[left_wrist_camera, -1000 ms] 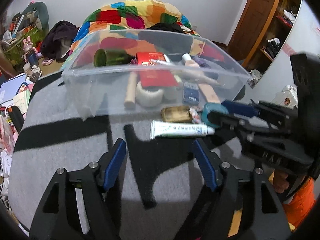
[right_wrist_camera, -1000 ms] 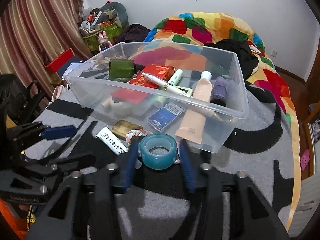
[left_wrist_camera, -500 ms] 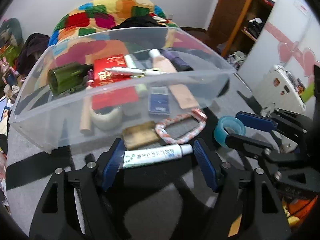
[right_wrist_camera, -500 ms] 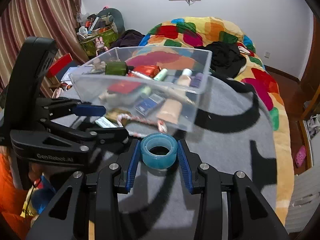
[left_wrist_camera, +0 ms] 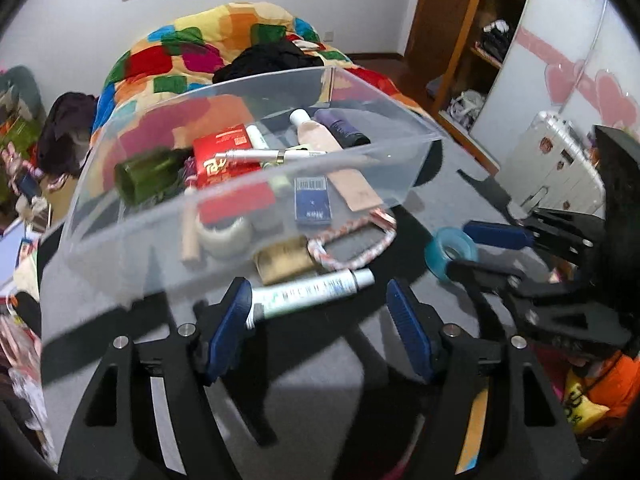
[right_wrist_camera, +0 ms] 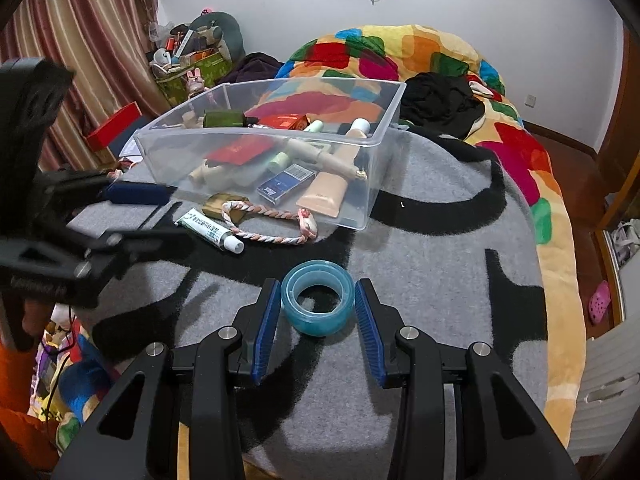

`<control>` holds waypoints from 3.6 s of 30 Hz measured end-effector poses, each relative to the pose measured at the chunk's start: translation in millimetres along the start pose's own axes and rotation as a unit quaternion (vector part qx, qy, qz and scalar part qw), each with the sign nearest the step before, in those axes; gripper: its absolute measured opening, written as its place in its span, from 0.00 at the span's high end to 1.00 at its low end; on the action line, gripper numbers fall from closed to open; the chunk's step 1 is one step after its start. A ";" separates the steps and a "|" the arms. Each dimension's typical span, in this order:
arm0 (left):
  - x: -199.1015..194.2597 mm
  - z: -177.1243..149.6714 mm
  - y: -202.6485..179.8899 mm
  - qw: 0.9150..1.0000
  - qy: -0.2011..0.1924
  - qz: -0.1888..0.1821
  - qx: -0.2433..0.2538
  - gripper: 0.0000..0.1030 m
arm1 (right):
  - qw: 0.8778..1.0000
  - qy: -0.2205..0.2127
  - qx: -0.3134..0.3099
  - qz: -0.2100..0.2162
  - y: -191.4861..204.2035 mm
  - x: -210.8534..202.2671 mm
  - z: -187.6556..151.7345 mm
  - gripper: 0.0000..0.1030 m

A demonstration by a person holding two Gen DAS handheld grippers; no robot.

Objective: Organize objects
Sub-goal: 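Grasp the white toothpaste tube with the left gripper, then drop the toothpaste tube into the box with the left while the right drops the tape roll, then grasp the pink-and-white rope toy with the right gripper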

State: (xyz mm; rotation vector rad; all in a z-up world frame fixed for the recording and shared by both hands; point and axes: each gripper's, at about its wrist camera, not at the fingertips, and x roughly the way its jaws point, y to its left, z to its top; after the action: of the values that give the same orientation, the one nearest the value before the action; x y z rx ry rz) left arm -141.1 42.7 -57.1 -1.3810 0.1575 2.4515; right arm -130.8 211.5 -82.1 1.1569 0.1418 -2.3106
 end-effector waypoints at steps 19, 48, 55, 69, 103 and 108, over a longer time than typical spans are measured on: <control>19.3 -21.1 -23.1 0.999 0.023 -0.015 0.028 0.47 | 1.000 0.007 0.017 -0.007 -4.5 12.1 -6.7 0.56; -49.1 -24.3 9.8 0.989 -0.104 0.024 -0.098 0.85 | 0.998 -0.063 -0.022 0.004 30.8 -20.9 32.3 0.65; -68.8 2.3 24.9 0.982 -0.144 0.034 -0.114 0.85 | 0.996 -0.086 -0.034 0.000 37.2 -24.7 56.6 0.65; -35.0 46.2 48.6 0.985 -0.112 0.060 -0.119 0.85 | 0.996 -0.083 0.000 -0.025 22.2 12.7 106.7 0.65; -50.5 19.9 31.8 0.986 -0.121 0.067 -0.096 0.56 | 0.998 -0.067 -0.001 -0.014 8.8 -6.9 69.8 0.60; -38.2 -1.8 27.8 0.989 -0.094 0.059 -0.098 0.56 | 0.998 -0.061 -0.007 -0.030 12.8 -8.7 52.7 0.60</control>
State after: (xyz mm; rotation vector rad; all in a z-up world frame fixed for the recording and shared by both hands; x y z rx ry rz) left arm -130.4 7.5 -27.3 -1.2372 -0.0469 2.7425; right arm -157.4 187.2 -40.7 1.0137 0.1492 -2.4225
